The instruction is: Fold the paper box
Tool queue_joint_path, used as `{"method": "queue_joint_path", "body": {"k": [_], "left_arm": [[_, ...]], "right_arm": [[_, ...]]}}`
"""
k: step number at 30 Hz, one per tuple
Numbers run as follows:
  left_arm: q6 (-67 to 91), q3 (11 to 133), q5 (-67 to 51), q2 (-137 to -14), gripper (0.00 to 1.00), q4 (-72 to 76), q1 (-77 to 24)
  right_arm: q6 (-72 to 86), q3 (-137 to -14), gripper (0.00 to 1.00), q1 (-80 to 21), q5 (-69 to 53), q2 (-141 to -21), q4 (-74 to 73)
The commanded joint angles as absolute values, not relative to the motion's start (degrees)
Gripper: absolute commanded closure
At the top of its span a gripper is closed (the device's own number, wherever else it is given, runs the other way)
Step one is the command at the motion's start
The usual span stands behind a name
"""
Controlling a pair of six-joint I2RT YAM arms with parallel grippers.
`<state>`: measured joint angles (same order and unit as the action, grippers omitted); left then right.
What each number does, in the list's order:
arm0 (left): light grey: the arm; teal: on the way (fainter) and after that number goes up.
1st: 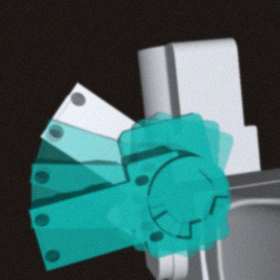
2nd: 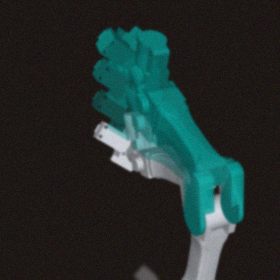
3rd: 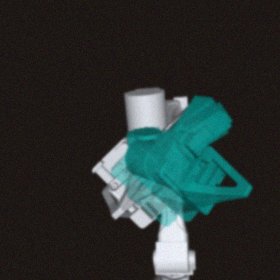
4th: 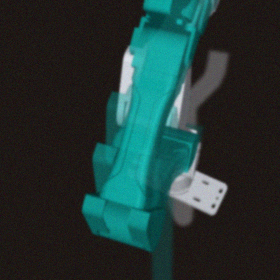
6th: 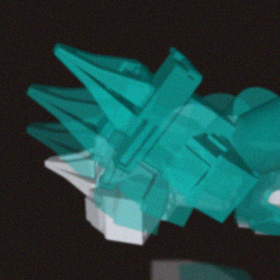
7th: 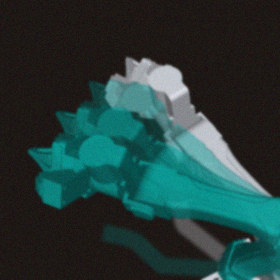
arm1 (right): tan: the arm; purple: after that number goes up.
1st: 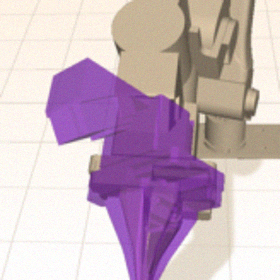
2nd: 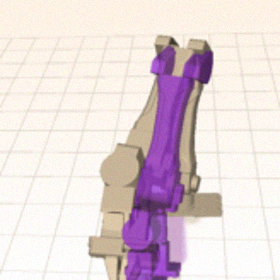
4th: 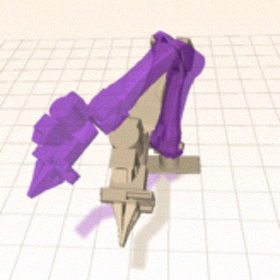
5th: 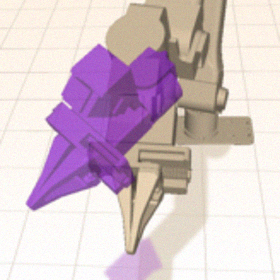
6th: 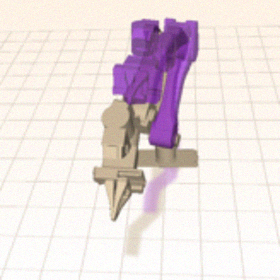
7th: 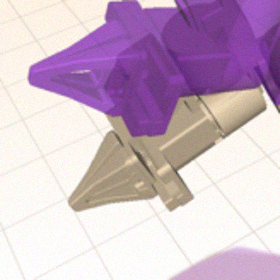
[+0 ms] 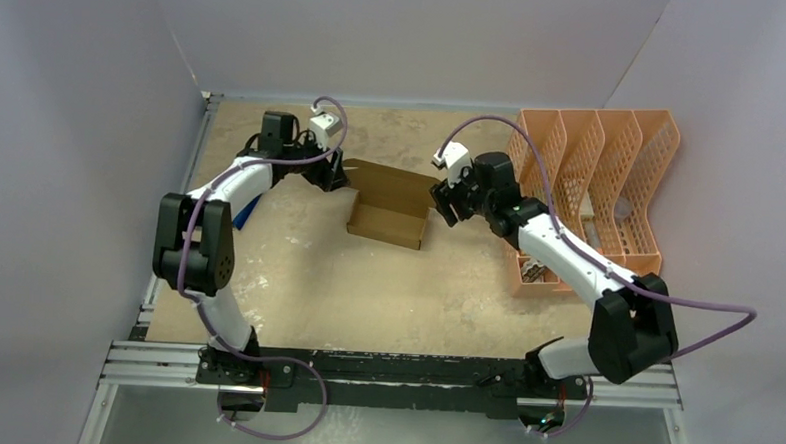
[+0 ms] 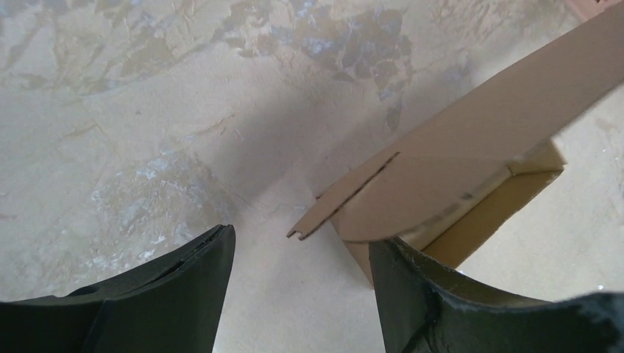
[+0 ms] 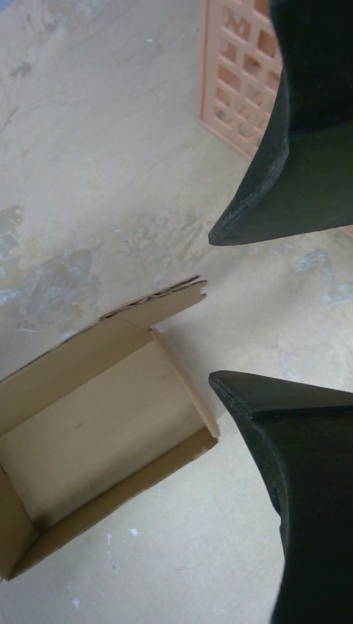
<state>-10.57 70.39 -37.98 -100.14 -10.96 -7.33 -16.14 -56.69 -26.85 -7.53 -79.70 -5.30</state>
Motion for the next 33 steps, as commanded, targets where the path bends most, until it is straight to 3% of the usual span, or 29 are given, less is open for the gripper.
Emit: {"method": "queue_joint_path", "body": {"k": [1,12,23,27,33], "left_arm": [[-16.3,76.17,-41.51,-103.44,0.34,-11.05,-8.48],[-20.52,82.81,-42.76,-107.43,0.51,-19.41,-9.56],[-21.75,84.04,-40.77,-107.1,0.79,-23.07,-11.61],[-15.53,82.4,-34.44,-104.92,0.92,-18.6,-13.32],[0.47,74.74,-29.16,-99.52,0.97,-7.94,-14.42]], "right_arm": [[-17.92,-59.53,0.35,-26.28,-11.11,-82.71,0.18],[-23.06,-65.04,0.48,-26.27,-12.19,-88.52,-4.62],[-24.71,-68.73,0.89,-26.19,-13.84,-91.38,-8.13],[-23.52,-69.44,0.97,-26.2,-11.47,-91.53,-7.7],[-16.33,-72.46,1.0,-26.45,-7.55,-92.88,-9.21]]}}
